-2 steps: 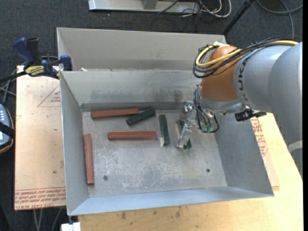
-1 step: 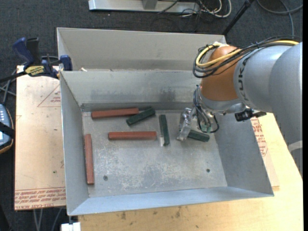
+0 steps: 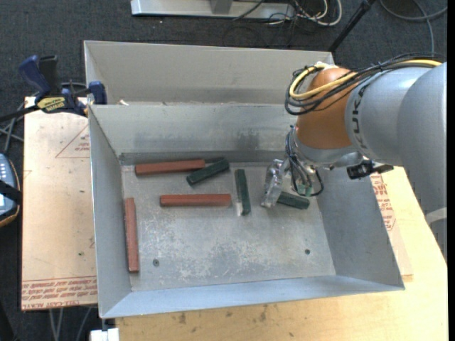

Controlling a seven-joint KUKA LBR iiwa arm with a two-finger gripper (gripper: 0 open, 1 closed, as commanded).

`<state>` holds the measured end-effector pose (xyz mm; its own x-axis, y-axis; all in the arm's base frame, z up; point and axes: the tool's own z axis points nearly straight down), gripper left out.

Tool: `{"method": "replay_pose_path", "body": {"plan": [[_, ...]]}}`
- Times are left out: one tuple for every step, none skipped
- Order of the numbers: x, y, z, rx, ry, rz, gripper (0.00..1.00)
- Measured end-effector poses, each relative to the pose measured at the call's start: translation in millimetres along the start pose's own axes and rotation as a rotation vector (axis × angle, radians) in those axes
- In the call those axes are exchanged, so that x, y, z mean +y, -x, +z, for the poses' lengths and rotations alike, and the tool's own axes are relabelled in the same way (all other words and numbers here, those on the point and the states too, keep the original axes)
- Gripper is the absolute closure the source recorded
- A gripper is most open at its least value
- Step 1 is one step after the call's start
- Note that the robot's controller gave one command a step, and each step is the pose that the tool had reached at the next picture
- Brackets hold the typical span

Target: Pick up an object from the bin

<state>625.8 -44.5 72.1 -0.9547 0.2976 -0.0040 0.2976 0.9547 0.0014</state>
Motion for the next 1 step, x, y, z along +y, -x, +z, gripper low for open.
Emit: {"method": "replay_pose_path", "body": {"plan": [[-31.6, -8.7, -152.9, -0.002, 0.0, 0.028, 1.0]]}}
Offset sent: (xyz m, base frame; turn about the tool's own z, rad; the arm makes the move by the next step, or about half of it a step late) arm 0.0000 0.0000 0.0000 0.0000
